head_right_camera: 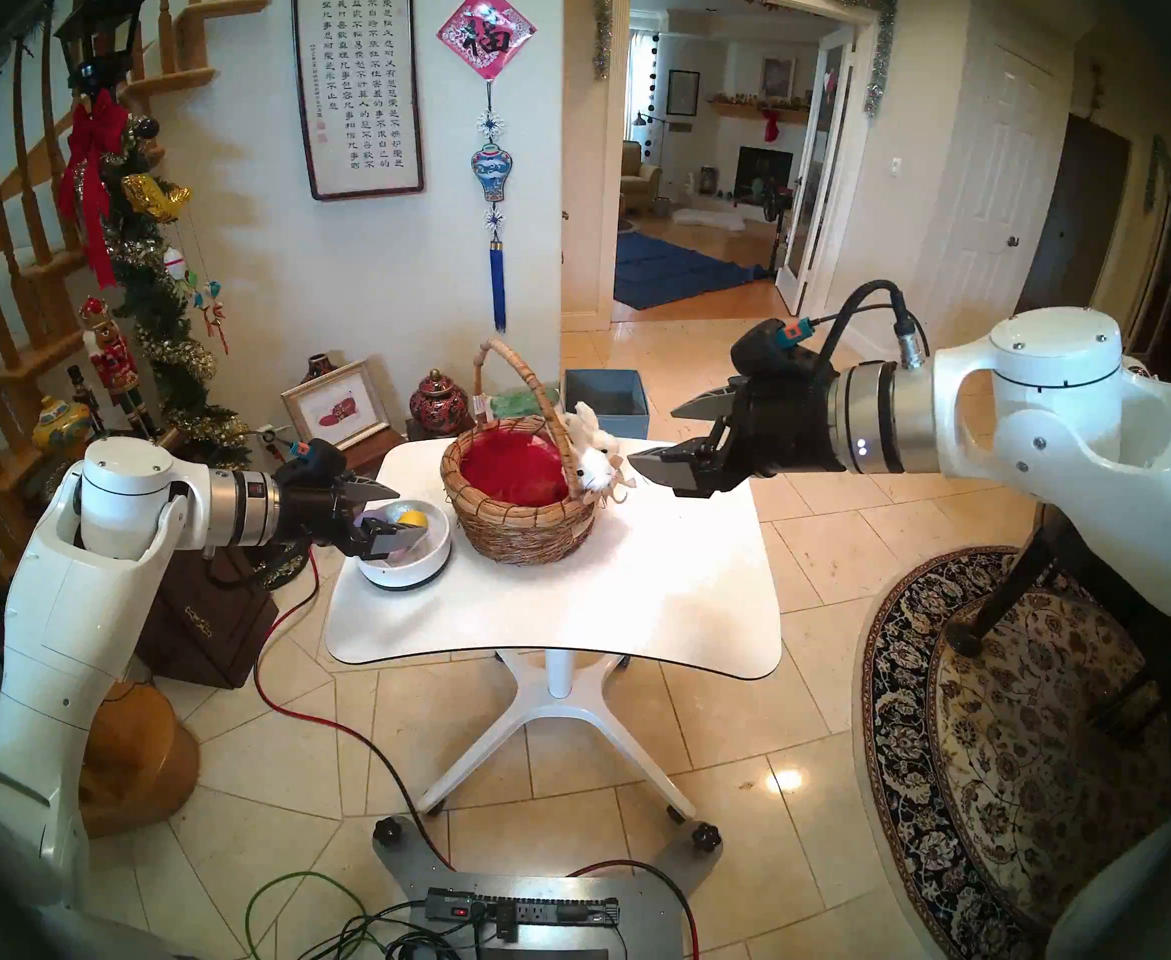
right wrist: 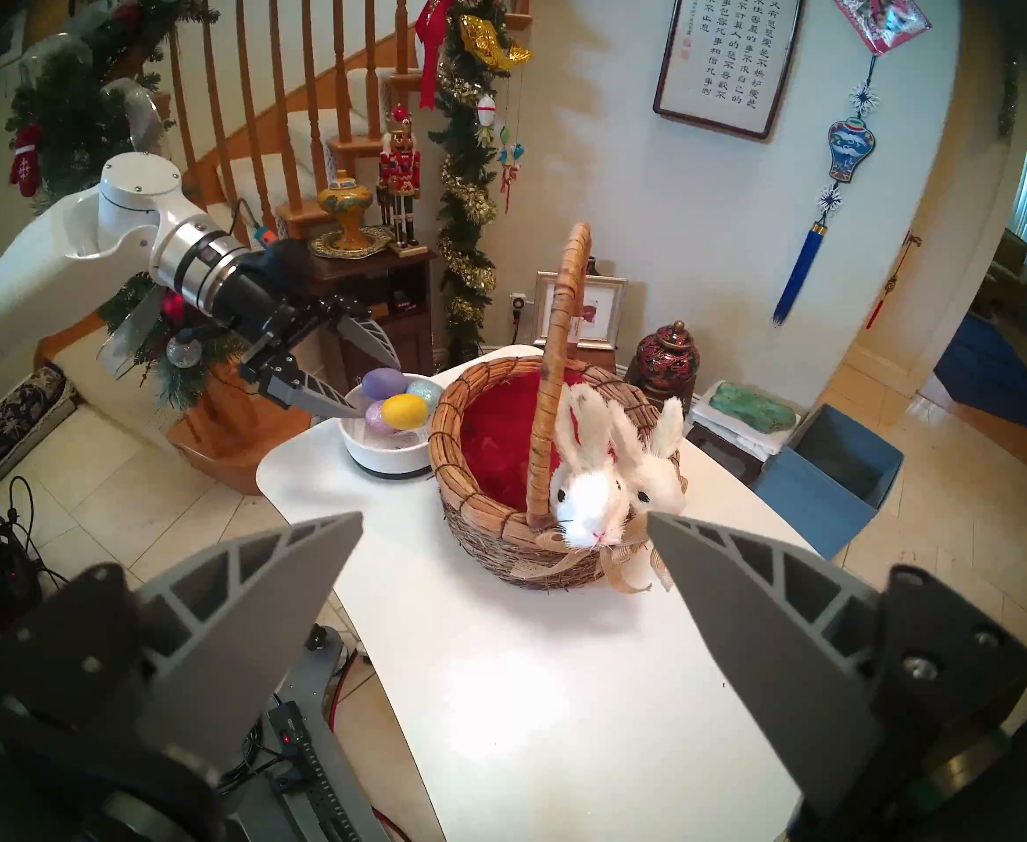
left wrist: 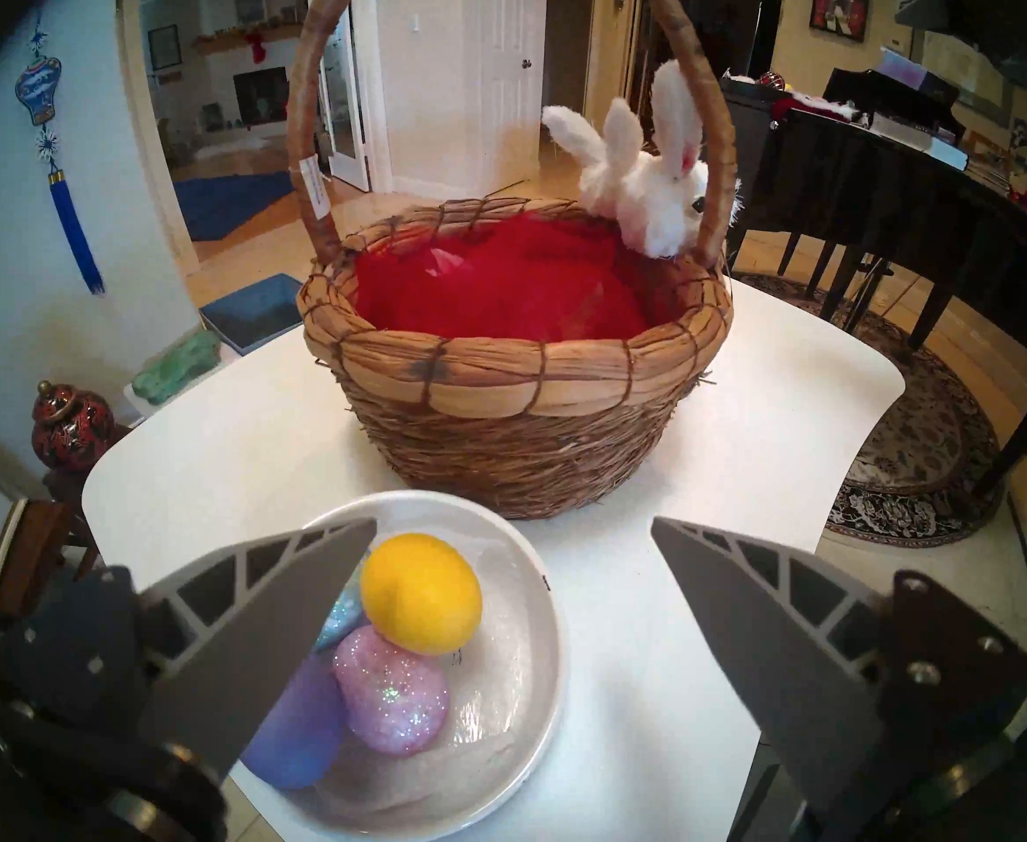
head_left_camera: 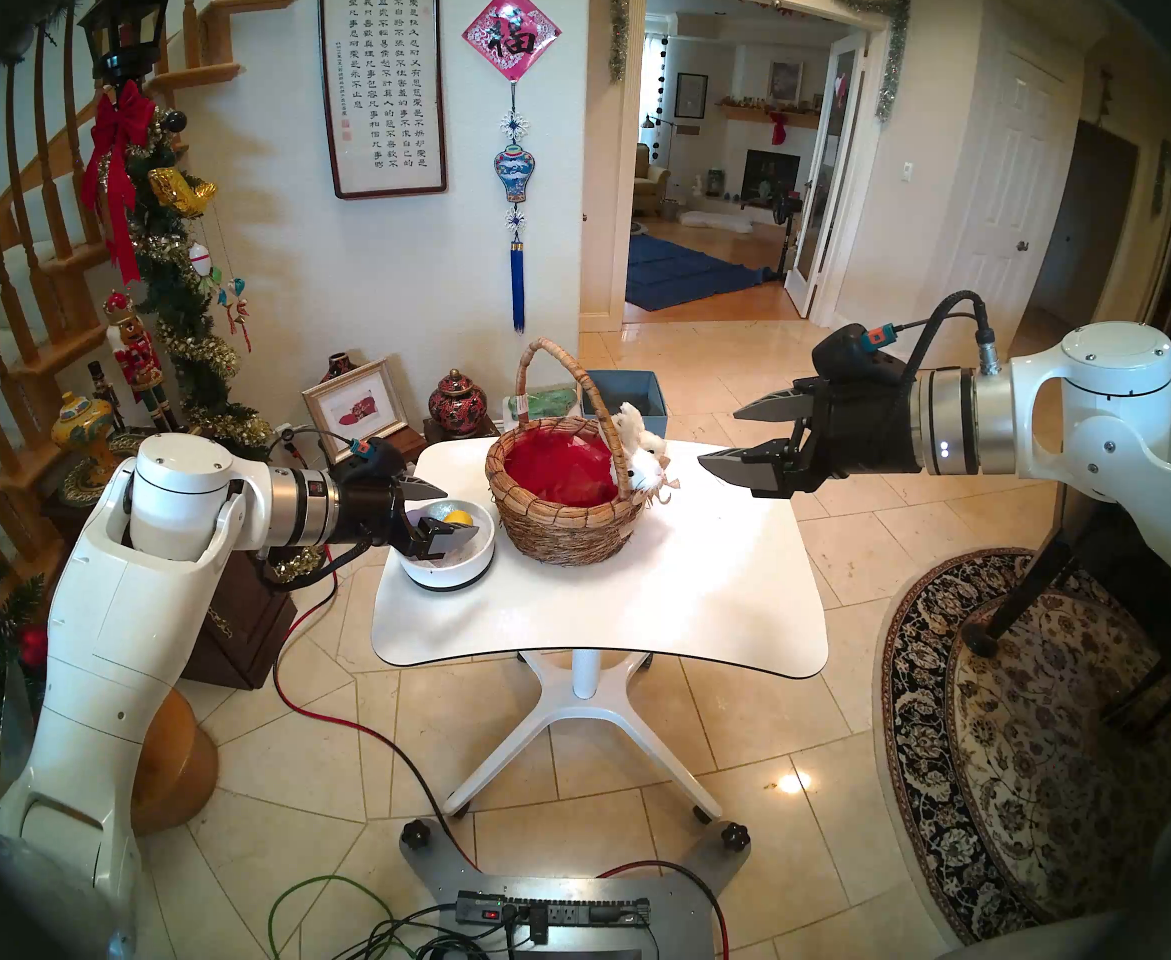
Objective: Put easter egg into basket
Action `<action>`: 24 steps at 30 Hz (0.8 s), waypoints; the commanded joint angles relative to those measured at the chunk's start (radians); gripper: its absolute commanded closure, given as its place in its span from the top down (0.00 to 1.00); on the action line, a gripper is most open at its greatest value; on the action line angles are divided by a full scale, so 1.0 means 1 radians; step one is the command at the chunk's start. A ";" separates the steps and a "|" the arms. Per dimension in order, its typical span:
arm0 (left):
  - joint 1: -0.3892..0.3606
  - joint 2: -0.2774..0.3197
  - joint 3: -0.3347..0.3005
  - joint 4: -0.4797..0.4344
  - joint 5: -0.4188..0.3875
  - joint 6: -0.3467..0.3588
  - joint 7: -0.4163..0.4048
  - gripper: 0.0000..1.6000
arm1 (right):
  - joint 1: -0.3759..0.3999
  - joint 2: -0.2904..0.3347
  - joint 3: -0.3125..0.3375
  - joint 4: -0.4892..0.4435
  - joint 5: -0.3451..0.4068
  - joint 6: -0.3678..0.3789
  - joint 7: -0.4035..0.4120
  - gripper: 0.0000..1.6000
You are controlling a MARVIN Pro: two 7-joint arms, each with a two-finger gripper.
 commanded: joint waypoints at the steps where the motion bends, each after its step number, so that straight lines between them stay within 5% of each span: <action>1: -0.048 0.003 0.012 0.008 0.027 -0.034 0.022 1.00 | -0.004 0.002 0.024 0.002 -0.002 -0.005 0.003 1.00; 24: -0.058 0.007 0.049 0.043 0.063 -0.080 0.041 1.00 | -0.042 0.002 0.062 0.000 -0.002 -0.007 0.004 1.00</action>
